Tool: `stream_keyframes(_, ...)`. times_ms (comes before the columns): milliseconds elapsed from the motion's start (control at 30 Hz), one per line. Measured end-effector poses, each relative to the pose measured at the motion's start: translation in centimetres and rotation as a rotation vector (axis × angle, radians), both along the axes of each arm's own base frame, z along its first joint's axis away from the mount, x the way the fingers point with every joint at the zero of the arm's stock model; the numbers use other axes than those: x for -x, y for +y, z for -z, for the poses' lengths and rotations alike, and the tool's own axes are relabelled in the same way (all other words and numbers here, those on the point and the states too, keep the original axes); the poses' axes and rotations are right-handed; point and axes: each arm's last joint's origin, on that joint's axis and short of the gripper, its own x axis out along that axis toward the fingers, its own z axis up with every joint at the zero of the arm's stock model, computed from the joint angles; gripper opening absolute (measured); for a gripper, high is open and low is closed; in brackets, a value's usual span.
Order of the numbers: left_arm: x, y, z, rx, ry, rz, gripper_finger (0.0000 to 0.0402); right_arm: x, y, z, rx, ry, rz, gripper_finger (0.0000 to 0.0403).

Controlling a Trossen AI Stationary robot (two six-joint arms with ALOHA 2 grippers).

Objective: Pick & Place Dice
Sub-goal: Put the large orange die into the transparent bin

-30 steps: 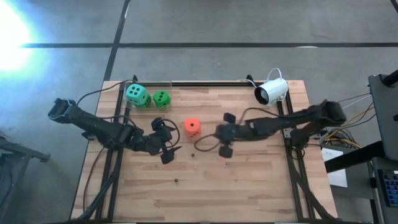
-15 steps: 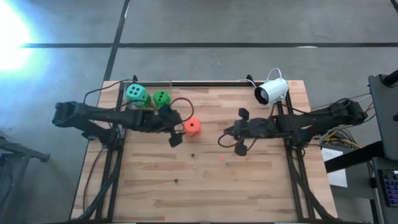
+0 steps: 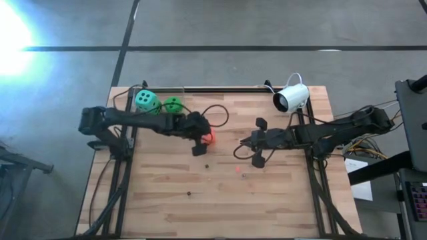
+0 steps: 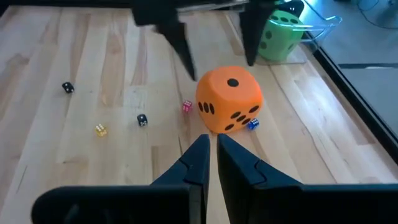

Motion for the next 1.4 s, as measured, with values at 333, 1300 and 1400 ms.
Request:
stream_keyframes(333,-1.2,2.0,1.4,0.038,0.094,-0.098,0.0399,0.0,0.0,0.1,0.001,0.004,0.0,0.0027)
stream_keyframes(1300,-1.2,2.2,2.3,0.053,0.13,-0.096,0.0399,0.0,0.0,0.2,0.007,0.006,-0.004,0.0027)
stream_keyframes(1400,-0.9,2.1,1.4,0.054,0.101,-0.091,0.0399,0.0,0.0,0.2,0.008,0.007,-0.004,0.0027)
